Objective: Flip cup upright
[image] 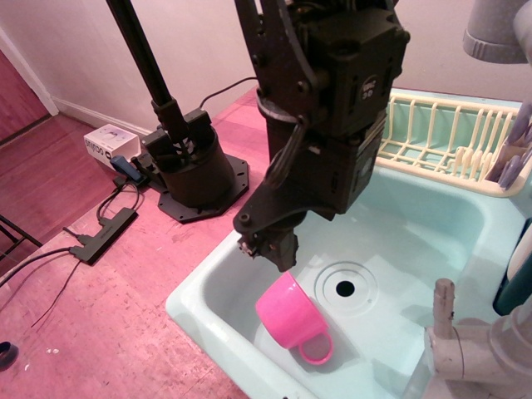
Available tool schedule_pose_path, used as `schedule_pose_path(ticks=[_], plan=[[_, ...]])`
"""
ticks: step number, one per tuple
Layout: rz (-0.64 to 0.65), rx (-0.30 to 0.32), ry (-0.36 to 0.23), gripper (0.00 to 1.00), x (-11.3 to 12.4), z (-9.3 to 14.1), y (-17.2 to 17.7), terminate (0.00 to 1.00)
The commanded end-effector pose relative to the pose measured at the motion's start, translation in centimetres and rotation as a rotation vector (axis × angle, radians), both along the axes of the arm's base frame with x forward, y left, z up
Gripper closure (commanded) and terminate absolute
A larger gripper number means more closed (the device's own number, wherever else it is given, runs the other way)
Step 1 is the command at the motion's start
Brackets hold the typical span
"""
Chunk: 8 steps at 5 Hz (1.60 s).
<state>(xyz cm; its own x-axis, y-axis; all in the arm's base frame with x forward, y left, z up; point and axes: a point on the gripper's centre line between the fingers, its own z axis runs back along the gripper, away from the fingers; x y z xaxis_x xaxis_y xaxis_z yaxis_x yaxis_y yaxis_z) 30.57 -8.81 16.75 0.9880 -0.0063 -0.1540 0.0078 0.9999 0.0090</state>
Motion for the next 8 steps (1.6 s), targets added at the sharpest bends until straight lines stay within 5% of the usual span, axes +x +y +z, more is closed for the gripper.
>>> schedule_pose_path(ticks=[1, 3, 5, 8], plan=[[0.0, 0.0, 0.0, 0.0, 0.0, 0.0, 0.0, 0.0], [-0.175, 0.05, -0.025, 0.0, 1.2, -1.1, -0.1, 0.0], [-0.259, -0.027, -0.004, 0.0, -0.3, -2.8, -2.4, 0.0], [-0.21, -0.11, -0.002, 0.0, -4.6, -4.6, -5.5, 0.0]])
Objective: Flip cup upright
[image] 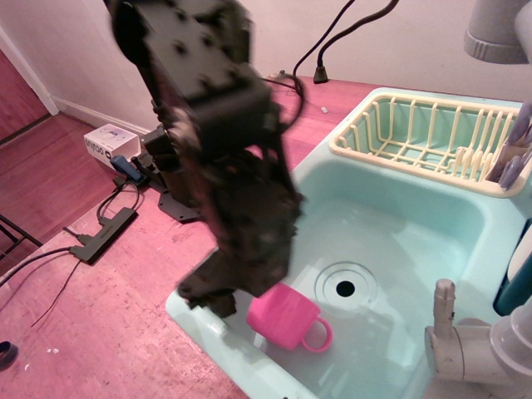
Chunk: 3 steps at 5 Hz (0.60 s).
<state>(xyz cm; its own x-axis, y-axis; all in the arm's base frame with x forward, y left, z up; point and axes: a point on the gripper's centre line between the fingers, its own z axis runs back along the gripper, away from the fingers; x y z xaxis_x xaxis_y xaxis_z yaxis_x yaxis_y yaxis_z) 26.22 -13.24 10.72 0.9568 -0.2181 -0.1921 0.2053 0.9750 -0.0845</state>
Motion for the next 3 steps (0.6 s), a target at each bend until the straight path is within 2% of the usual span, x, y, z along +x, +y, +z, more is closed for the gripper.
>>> schedule_pose_path(ticks=[1, 3], plan=[[0.01, -0.024, -0.063, 1.0, -0.2, 1.5, -1.4, 0.0], [0.04, 0.018, -0.124, 1.0, 2.2, 2.7, -2.0, 0.0]])
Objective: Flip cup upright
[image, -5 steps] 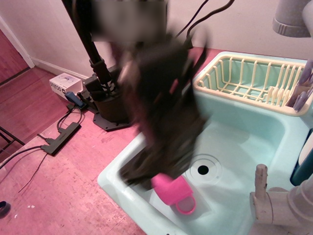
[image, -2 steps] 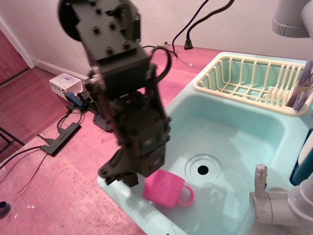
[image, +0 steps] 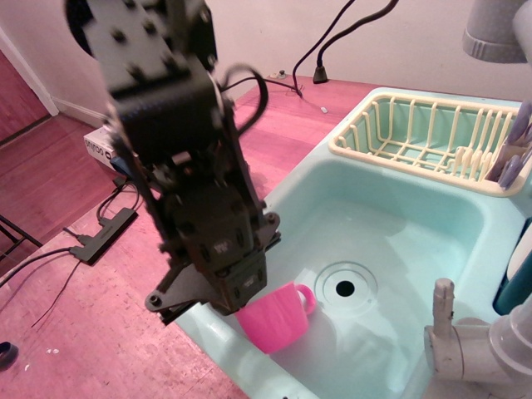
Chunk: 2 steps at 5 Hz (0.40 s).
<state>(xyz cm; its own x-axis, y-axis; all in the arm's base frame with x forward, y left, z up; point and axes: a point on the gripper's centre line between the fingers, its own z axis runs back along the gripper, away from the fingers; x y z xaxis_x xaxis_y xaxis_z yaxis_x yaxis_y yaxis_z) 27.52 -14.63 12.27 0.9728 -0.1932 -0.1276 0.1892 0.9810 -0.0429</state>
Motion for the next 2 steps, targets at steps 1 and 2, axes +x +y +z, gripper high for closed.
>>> schedule_pose_path(ticks=[1, 2], plan=[[0.019, 0.091, -0.025, 1.0, 1.6, 3.3, 1.2, 0.0], [0.039, 0.197, -0.012, 1.0, 0.8, 6.4, 3.8, 0.0]])
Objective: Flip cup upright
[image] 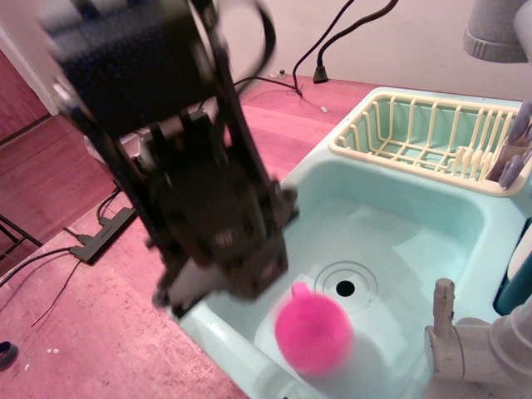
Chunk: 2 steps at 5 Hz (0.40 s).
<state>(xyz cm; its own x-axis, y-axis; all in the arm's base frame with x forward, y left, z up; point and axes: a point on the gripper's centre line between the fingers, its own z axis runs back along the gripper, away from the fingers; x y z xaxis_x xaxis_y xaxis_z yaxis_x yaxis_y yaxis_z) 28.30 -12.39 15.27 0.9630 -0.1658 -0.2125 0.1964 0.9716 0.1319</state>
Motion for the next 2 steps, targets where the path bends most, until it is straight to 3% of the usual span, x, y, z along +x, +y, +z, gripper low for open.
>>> schedule_pose_path(ticks=[1, 2], plan=[[0.086, 0.02, -0.102, 1.0, -0.95, 3.51, 1.76, 0.0], [0.103, -0.011, -0.101, 0.0, -1.19, 2.67, 1.24, 0.0]])
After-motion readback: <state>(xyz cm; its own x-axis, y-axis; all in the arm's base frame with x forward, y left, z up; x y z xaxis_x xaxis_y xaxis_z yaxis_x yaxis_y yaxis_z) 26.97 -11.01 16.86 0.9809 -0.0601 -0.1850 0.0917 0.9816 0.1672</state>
